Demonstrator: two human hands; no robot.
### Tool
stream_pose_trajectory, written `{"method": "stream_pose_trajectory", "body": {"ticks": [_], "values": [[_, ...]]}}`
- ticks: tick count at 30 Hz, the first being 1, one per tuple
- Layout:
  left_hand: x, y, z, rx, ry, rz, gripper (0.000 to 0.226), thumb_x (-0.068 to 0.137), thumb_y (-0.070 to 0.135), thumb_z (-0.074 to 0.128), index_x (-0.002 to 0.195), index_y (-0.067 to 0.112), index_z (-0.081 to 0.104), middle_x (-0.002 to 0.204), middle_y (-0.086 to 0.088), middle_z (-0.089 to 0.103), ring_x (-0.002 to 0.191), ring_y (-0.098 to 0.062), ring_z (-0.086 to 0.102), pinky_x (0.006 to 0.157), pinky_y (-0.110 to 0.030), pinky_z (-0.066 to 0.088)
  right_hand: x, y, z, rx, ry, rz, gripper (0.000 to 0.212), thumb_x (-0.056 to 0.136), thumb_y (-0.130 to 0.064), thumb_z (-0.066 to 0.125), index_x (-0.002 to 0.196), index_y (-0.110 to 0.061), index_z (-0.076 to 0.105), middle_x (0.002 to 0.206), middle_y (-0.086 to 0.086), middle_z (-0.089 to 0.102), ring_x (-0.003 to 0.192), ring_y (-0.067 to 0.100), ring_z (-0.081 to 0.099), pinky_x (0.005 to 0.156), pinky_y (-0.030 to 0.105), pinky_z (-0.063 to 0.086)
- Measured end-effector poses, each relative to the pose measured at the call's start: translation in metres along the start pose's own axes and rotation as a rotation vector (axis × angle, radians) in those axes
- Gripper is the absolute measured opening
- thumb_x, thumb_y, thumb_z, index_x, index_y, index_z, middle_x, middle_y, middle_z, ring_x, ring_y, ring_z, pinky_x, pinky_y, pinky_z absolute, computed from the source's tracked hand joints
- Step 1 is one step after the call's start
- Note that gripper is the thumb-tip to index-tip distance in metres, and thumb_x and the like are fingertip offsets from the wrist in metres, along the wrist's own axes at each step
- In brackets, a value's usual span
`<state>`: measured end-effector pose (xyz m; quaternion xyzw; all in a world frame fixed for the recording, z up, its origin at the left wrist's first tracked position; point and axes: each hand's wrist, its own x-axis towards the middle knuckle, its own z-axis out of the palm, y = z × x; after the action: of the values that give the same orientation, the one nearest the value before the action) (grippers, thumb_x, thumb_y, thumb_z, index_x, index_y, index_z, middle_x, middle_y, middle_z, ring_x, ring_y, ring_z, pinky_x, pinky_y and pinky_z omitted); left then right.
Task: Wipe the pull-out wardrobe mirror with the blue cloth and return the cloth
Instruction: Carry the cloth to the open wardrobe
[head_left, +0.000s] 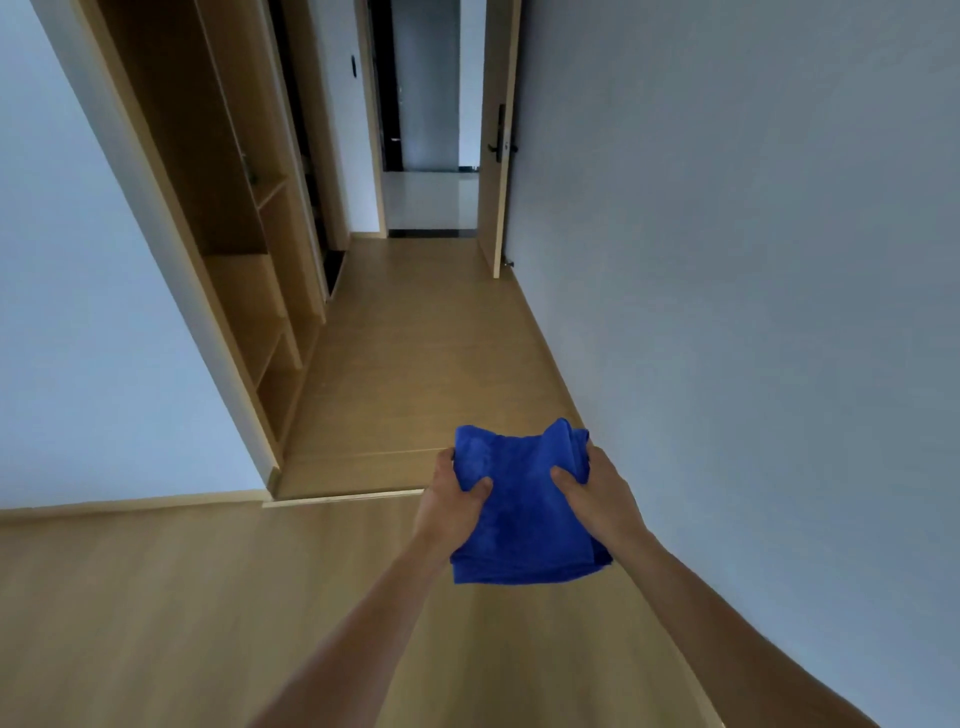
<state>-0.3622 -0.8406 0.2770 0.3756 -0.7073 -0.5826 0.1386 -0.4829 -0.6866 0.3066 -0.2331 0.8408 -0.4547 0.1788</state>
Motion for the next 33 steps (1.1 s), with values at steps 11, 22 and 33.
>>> {"method": "stream_pose_trajectory", "body": {"ticks": [11, 22, 33], "values": [[0.1, 0.006, -0.057, 0.066, 0.111, -0.016, 0.058, 0.097, 0.034, 0.064, 0.146, 0.025, 0.034, 0.103, 0.011, 0.057, 0.093, -0.019, 0.062, 0.085, -0.041, 0.056, 0.104, -0.046, 0.061, -0.019, -0.057, -0.001, 0.022, 0.096, -0.032, 0.059, 0.113, -0.019, 0.055, 0.102, -0.001, 0.067, 0.089, 0.018, 0.066, 0.082, 0.041, 0.056], [0.221, 0.028, -0.062, 0.113, 0.202, -0.052, 0.06, 0.097, 0.032, 0.064, 0.148, 0.024, 0.033, 0.094, 0.025, 0.048, 0.078, 0.003, 0.054, 0.053, -0.013, 0.04, 0.246, -0.051, 0.086, -0.009, -0.137, 0.014, 0.027, 0.095, -0.035, 0.059, 0.116, -0.02, 0.052, 0.103, -0.003, 0.066, 0.087, 0.015, 0.064, 0.069, 0.031, 0.05], [0.343, 0.084, -0.027, 0.085, 0.248, -0.025, 0.06, 0.097, 0.03, 0.064, 0.148, 0.022, 0.033, 0.11, 0.005, 0.058, 0.092, -0.017, 0.061, 0.078, -0.036, 0.055, 0.39, -0.063, 0.056, 0.05, -0.197, -0.009, 0.023, 0.096, -0.028, 0.059, 0.115, -0.016, 0.052, 0.1, 0.0, 0.065, 0.085, 0.015, 0.063, 0.062, 0.025, 0.044]]}}
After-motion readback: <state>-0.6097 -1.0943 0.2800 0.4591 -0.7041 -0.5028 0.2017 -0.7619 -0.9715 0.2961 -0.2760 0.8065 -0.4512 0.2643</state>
